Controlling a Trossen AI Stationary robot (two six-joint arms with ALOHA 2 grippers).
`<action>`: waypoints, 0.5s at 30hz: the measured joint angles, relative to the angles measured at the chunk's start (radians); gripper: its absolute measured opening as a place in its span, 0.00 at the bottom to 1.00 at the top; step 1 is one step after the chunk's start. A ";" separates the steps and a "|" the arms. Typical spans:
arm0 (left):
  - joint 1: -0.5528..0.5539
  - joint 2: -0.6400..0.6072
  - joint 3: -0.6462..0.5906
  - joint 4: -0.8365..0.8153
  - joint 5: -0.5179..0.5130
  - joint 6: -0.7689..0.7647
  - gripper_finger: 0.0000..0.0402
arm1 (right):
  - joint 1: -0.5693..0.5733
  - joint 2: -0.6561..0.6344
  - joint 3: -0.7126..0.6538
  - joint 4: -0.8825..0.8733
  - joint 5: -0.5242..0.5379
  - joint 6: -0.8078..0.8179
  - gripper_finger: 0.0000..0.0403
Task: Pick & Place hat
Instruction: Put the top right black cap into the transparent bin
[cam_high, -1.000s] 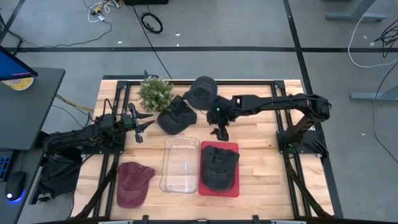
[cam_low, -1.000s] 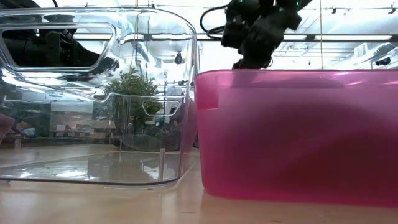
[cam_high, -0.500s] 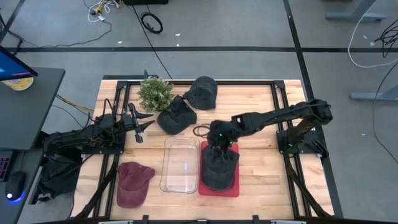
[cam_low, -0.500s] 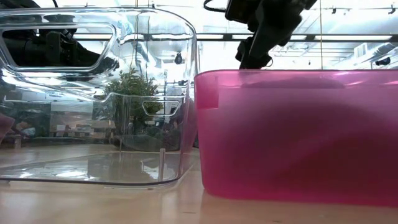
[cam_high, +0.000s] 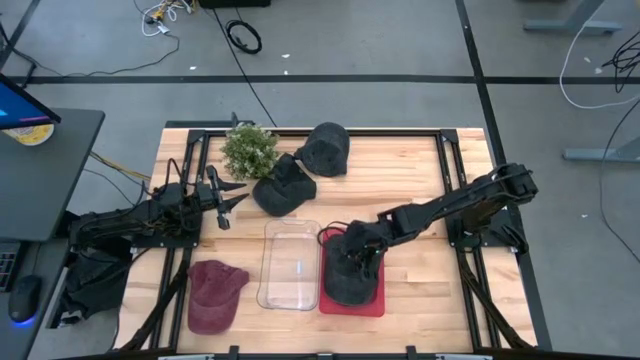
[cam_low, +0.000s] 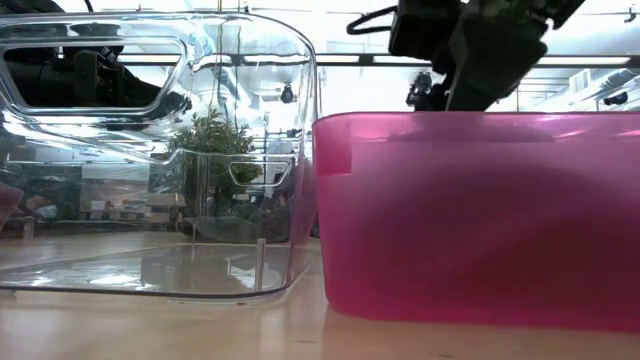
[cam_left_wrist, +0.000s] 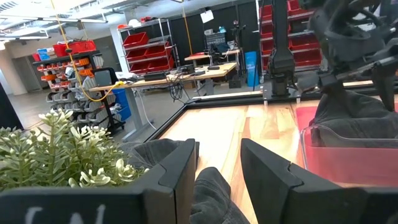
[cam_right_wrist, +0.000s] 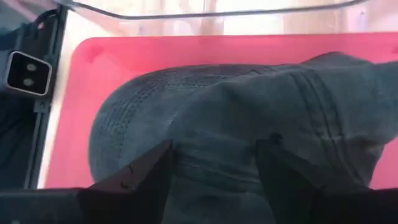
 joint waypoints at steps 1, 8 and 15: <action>0.000 0.000 0.000 0.000 0.000 0.000 0.33 | 0.004 0.000 -0.006 0.007 0.000 0.017 0.57; 0.000 0.000 0.000 0.000 0.000 0.000 0.33 | 0.039 0.000 -0.014 0.029 0.004 0.090 0.57; 0.000 0.000 0.000 0.000 0.000 0.000 0.33 | 0.073 0.000 -0.014 0.113 0.064 0.083 0.51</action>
